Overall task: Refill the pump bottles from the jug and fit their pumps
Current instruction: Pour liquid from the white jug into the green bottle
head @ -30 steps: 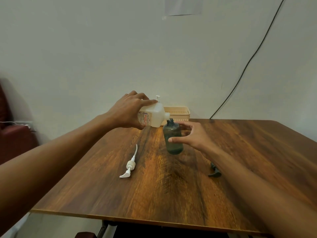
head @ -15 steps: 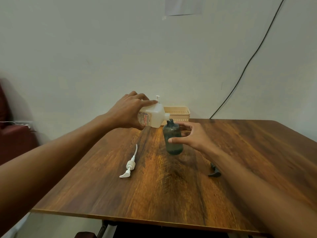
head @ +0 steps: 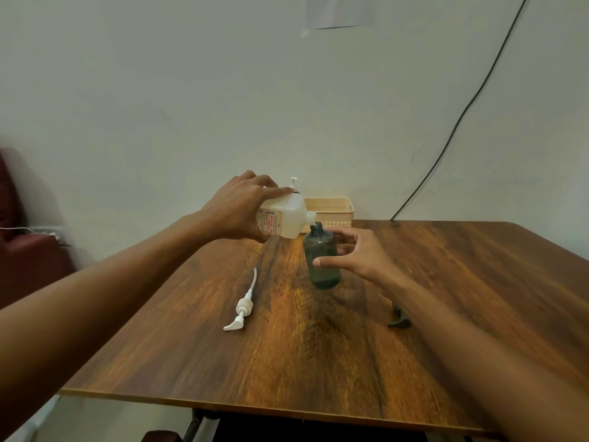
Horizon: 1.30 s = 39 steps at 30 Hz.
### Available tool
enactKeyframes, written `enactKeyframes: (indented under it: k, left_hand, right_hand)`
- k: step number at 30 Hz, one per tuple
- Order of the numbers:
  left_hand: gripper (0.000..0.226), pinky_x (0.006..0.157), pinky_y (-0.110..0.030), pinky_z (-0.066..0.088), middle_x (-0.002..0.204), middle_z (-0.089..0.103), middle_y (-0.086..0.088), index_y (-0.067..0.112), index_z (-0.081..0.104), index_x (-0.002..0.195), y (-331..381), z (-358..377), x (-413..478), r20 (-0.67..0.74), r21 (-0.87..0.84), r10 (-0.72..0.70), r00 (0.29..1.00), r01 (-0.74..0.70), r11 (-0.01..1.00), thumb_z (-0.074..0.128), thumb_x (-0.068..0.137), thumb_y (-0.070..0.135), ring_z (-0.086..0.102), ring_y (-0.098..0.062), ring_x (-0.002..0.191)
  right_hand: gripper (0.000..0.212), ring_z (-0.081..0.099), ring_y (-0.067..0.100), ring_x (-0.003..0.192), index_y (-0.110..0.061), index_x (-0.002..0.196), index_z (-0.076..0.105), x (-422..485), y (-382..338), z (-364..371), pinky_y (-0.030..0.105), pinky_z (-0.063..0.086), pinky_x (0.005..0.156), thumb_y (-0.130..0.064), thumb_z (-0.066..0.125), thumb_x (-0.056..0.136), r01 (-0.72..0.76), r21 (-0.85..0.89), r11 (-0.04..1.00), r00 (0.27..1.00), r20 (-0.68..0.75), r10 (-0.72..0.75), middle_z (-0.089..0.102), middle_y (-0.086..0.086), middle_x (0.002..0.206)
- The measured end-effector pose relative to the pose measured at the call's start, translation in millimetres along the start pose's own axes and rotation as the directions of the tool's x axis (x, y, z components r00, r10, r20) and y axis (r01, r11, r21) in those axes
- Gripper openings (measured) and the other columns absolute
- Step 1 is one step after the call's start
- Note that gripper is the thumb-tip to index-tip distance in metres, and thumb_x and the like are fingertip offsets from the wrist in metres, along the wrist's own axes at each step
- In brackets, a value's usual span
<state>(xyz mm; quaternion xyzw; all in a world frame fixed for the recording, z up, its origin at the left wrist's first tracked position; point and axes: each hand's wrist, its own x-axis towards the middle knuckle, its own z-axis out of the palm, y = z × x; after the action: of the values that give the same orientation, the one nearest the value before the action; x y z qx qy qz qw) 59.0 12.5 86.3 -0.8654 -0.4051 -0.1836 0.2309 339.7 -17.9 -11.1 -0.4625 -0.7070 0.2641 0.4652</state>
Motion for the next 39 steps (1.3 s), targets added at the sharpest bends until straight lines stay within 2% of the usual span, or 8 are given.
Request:
enactKeyframes:
  k: [9, 19, 23, 31, 35, 39]
  left_hand:
    - [0.101, 0.098, -0.033, 0.040, 0.141, 0.055, 0.000, 0.034, 0.037, 0.157, 1.3, -1.7, 1.0, 0.003, 0.005, 0.001, 1.000, -0.001, 1.000, 0.084, 0.070, 0.055, 0.045, -0.021, 0.123]
    - [0.101, 0.101, -0.037, 0.042, 0.141, 0.055, 0.000, 0.034, 0.037, 0.157, 2.2, -4.9, 1.9, 0.016, 0.016, 0.002, 1.000, -0.002, 1.000, 0.084, 0.071, 0.056, 0.045, -0.021, 0.124]
    - [0.100, 0.101, -0.038, 0.043, 0.141, 0.055, 0.000, 0.034, 0.037, 0.157, 1.3, -5.7, 1.7, 0.019, 0.014, 0.004, 1.000, -0.004, 1.000, 0.084, 0.071, 0.056, 0.045, -0.021, 0.125]
    - [0.099, 0.100, -0.037, 0.042, 0.141, 0.055, -0.001, 0.034, 0.038, 0.156, 2.2, -6.0, 0.5, 0.013, 0.016, 0.018, 1.000, -0.019, 1.000, 0.084, 0.071, 0.056, 0.046, -0.022, 0.125]
    - [0.098, 0.099, -0.036, 0.042, 0.140, 0.056, -0.001, 0.034, 0.038, 0.156, 2.1, -5.7, 0.7, 0.010, 0.012, 0.018, 1.000, -0.019, 1.000, 0.084, 0.071, 0.055, 0.046, -0.022, 0.124]
    - [0.098, 0.100, -0.037, 0.043, 0.141, 0.055, 0.000, 0.034, 0.037, 0.156, 1.8, -5.1, 0.4, 0.011, 0.012, 0.024, 1.000, -0.024, 1.000, 0.083, 0.072, 0.056, 0.046, -0.022, 0.124]
  right_hand:
    - [0.068, 0.064, -0.001, 0.105, -0.026, 0.132, 0.068, -0.2, -0.3, -1.2, 0.019, 0.053, 0.085, -0.030, 0.098, 0.071, -0.006, 0.014, 1.000, 1.000, -0.002, 0.006, 0.069, -0.015, 0.118]
    - [0.070, 0.063, -0.002, 0.103, -0.026, 0.134, 0.067, 0.4, 0.2, -2.0, 0.017, 0.052, 0.080, -0.030, 0.097, 0.071, -0.008, 0.022, 1.000, 1.000, 0.001, 0.008, 0.068, -0.018, 0.115]
    - [0.069, 0.062, -0.006, 0.100, -0.029, 0.133, 0.068, 0.7, 1.3, -0.1, 0.010, 0.048, 0.075, -0.032, 0.097, 0.071, 0.000, 0.005, 1.000, 1.000, -0.007, 0.000, 0.064, -0.028, 0.109]
    - [0.069, 0.063, -0.005, 0.102, -0.027, 0.132, 0.068, 0.0, 2.6, -0.2, 0.012, 0.054, 0.079, -0.031, 0.098, 0.070, 0.000, 0.027, 1.000, 1.000, -0.002, 0.000, 0.066, -0.026, 0.111]
    - [0.068, 0.063, -0.008, 0.099, -0.028, 0.130, 0.068, 0.5, 2.7, 0.9, 0.002, 0.050, 0.066, -0.031, 0.098, 0.070, 0.011, 0.026, 1.000, 1.000, -0.008, -0.011, 0.064, -0.030, 0.109]
    - [0.069, 0.064, -0.008, 0.099, -0.028, 0.131, 0.068, 0.7, 5.3, 1.3, 0.002, 0.051, 0.067, -0.032, 0.098, 0.070, 0.013, 0.019, 1.000, 1.000, -0.012, -0.013, 0.064, -0.030, 0.110]
